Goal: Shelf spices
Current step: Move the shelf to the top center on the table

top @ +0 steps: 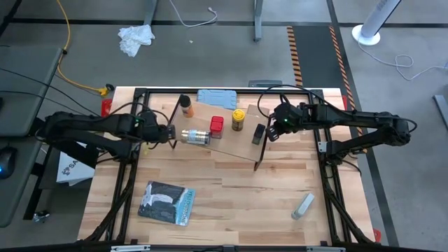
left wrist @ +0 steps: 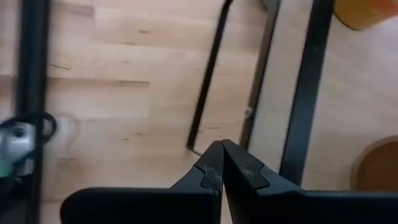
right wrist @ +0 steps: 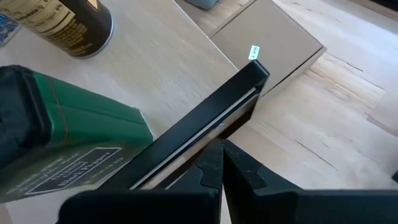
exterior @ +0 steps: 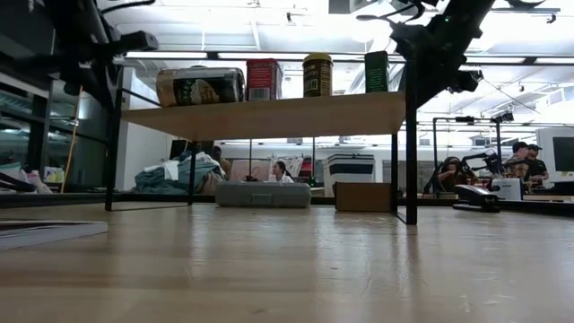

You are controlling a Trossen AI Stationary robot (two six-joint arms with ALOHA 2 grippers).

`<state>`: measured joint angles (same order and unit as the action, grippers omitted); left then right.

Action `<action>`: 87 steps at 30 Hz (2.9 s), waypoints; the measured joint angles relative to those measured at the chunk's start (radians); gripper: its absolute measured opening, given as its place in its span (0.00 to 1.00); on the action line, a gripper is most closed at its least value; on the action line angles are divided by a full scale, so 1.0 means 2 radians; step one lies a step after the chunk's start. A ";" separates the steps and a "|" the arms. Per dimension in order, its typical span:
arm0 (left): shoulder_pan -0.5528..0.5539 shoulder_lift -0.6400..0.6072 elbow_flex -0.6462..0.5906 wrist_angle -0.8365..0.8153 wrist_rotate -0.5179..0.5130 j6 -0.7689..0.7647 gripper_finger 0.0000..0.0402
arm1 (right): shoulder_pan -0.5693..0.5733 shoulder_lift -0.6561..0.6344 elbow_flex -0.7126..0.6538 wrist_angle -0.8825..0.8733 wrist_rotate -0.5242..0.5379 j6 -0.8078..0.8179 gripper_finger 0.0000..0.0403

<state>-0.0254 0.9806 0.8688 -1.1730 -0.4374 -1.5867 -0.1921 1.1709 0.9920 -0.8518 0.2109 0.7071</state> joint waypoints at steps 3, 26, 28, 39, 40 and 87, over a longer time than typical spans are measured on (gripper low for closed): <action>0.000 0.000 -0.007 0.010 0.008 0.000 0.00 | 0.000 0.000 0.000 0.000 0.016 0.000 0.00; -0.070 0.002 -0.009 0.047 0.048 -0.058 0.00 | -0.064 0.030 0.000 0.074 0.034 -0.031 0.00; -0.078 0.002 -0.009 0.056 0.048 -0.067 0.00 | -0.067 0.037 0.000 0.089 0.027 -0.035 0.00; -0.108 0.002 -0.009 0.111 0.043 -0.088 0.00 | -0.079 0.047 0.000 0.115 0.010 -0.062 0.00; -0.109 0.002 -0.009 0.118 0.043 -0.090 0.00 | -0.081 0.047 0.000 0.115 0.010 -0.065 0.00; -0.066 0.146 0.127 -0.169 -0.006 -0.038 0.00 | -0.088 0.046 0.000 0.115 -0.014 -0.074 0.00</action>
<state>-0.1572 1.2719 1.1229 -1.5112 -0.4495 -1.6626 -0.3672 1.2633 0.9916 -0.6217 0.1837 0.5593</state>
